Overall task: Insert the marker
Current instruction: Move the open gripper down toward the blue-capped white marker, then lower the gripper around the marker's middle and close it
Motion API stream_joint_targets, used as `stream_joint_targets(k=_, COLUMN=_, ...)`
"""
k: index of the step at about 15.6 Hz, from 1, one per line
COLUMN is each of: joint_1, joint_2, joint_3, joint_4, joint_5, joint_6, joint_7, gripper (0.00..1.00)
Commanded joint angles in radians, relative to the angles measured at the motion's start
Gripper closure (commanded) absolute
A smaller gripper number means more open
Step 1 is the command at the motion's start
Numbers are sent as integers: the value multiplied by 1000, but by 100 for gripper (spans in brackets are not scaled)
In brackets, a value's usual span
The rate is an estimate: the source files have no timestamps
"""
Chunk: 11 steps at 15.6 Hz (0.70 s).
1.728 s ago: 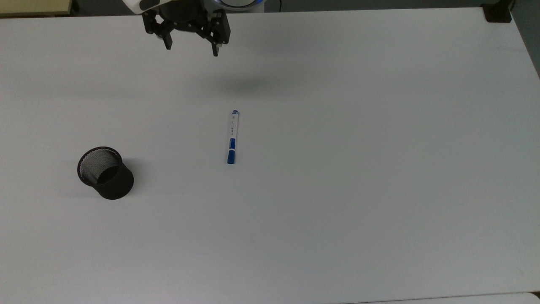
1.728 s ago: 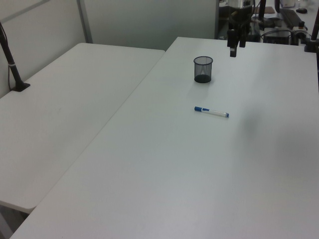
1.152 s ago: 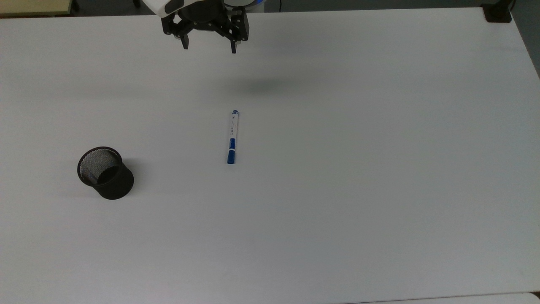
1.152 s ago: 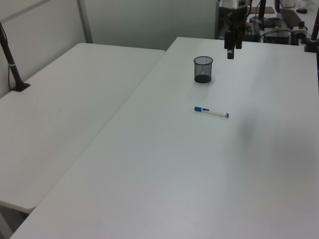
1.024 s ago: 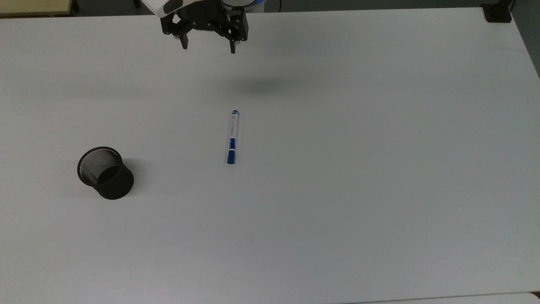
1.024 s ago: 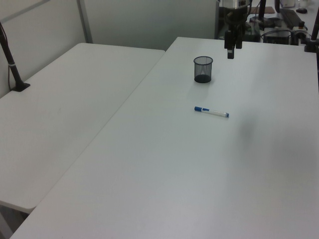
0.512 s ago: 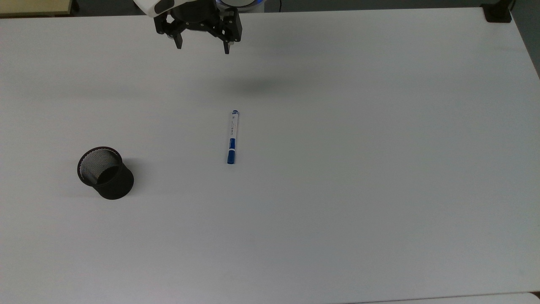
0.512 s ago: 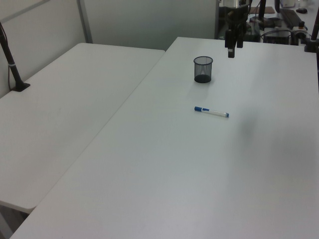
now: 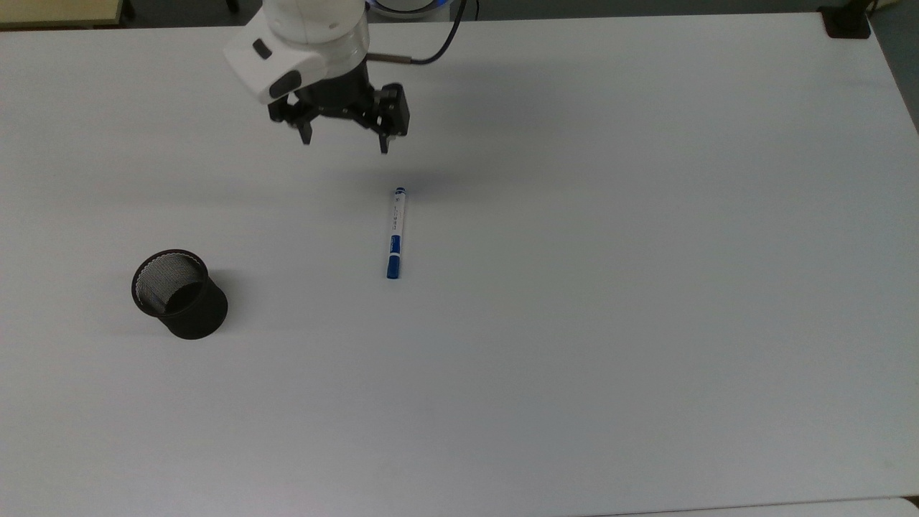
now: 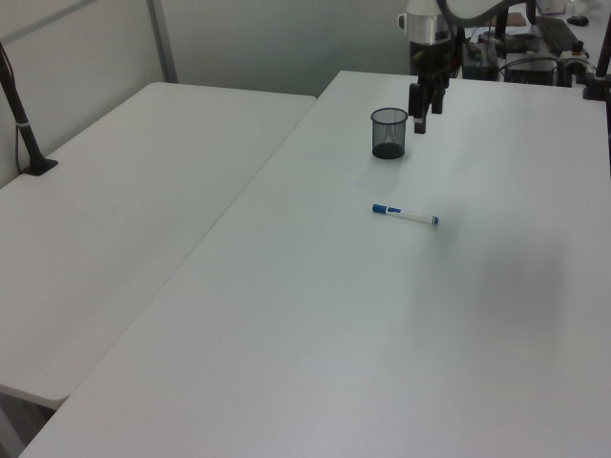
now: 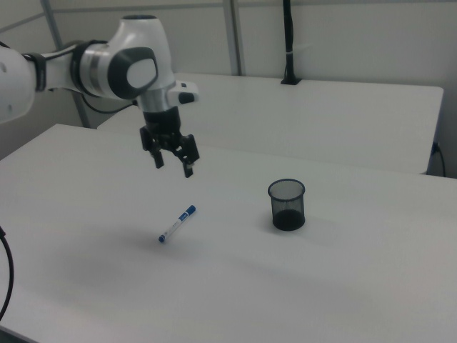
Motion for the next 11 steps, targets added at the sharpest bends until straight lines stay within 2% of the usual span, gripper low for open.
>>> stream_joint_targets(k=1, joint_1=-12, joint_2=85, joint_3=-6, joint_4=20, joint_5=4, joint_6=111, joint_7=6, gripper=0)
stream_joint_targets(k=4, joint_1=-12, joint_2=154, joint_3=-6, joint_4=20, joint_5=-2, joint_6=203, joint_7=9, gripper=0)
stream_joint_targets(k=11, joint_1=2, joint_2=252, joint_3=-5, joint_4=20, joint_5=-10, joint_6=306, joint_7=11, gripper=1)
